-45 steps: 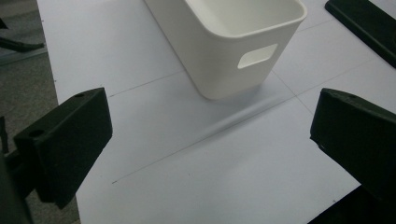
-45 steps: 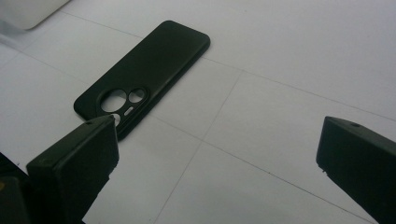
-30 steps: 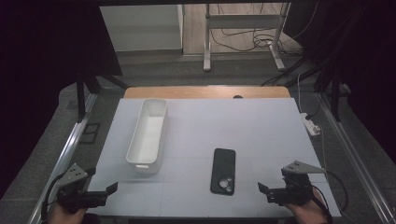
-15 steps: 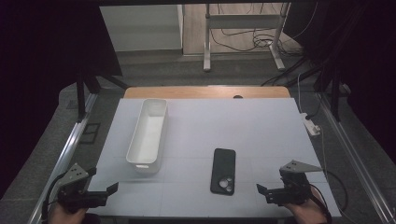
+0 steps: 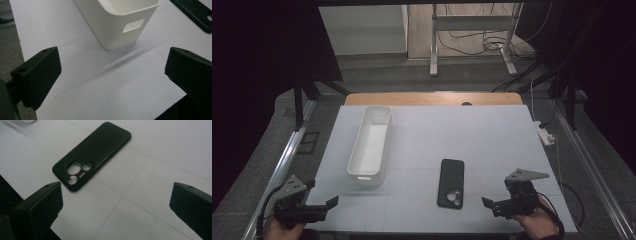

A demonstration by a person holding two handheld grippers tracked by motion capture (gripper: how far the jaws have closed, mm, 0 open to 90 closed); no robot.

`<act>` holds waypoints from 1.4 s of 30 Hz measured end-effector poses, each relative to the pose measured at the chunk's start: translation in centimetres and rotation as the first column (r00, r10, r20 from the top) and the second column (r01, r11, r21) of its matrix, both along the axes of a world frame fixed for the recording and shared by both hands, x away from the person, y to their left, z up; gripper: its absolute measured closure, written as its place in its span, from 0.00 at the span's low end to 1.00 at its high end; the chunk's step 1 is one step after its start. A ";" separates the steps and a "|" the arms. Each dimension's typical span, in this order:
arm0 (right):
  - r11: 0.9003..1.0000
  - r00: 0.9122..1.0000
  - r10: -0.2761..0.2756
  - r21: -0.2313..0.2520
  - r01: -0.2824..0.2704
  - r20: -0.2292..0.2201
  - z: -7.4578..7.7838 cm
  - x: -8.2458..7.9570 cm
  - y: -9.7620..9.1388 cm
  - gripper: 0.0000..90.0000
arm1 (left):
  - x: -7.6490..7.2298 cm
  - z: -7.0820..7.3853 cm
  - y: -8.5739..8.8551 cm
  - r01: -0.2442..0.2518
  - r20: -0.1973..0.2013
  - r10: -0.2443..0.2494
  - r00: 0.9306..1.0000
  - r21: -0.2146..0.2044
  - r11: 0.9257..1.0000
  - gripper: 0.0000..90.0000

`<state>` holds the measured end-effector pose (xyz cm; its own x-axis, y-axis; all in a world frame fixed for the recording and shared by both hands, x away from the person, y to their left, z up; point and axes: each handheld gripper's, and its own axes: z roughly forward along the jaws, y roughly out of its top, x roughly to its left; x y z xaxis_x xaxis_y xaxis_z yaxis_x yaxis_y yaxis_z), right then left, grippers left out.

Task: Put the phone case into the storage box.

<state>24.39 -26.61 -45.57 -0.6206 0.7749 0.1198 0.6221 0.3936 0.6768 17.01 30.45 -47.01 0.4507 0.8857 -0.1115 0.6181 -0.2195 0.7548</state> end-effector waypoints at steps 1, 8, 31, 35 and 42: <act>1.000 1.000 0.007 0.009 -0.007 -0.001 0.0 0.1 0.2 0.00 | 0.0 0.0 0.0 0.000 0.000 0.000 1.000 0.000 1.000 0.01; 0.999 0.999 0.040 0.014 -0.040 -0.009 0.0 0.7 0.7 0.00 | 0.0 0.0 0.0 0.000 -0.001 0.000 1.000 0.003 1.000 0.02; 0.994 0.993 0.114 -0.008 -0.113 0.023 -0.2 2.5 3.8 0.00 | 0.0 0.0 -0.1 0.007 -0.004 -0.007 1.000 0.012 1.000 0.02; 0.991 0.991 0.130 -0.018 -0.129 0.020 -0.3 2.9 4.4 0.00 | 0.0 0.0 -0.2 0.007 -0.003 -0.007 1.000 0.015 1.000 0.02; 0.990 0.990 0.139 -0.025 -0.139 0.012 -0.4 3.5 5.1 0.00 | 0.0 0.0 -0.1 0.011 -0.005 -0.011 1.000 0.013 1.000 0.02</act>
<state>27.93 -21.51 -46.00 -0.7242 0.6834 0.0926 0.5507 0.4922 0.6741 17.02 30.34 -47.04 0.4597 0.8822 -0.1023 0.6193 -0.2359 0.7489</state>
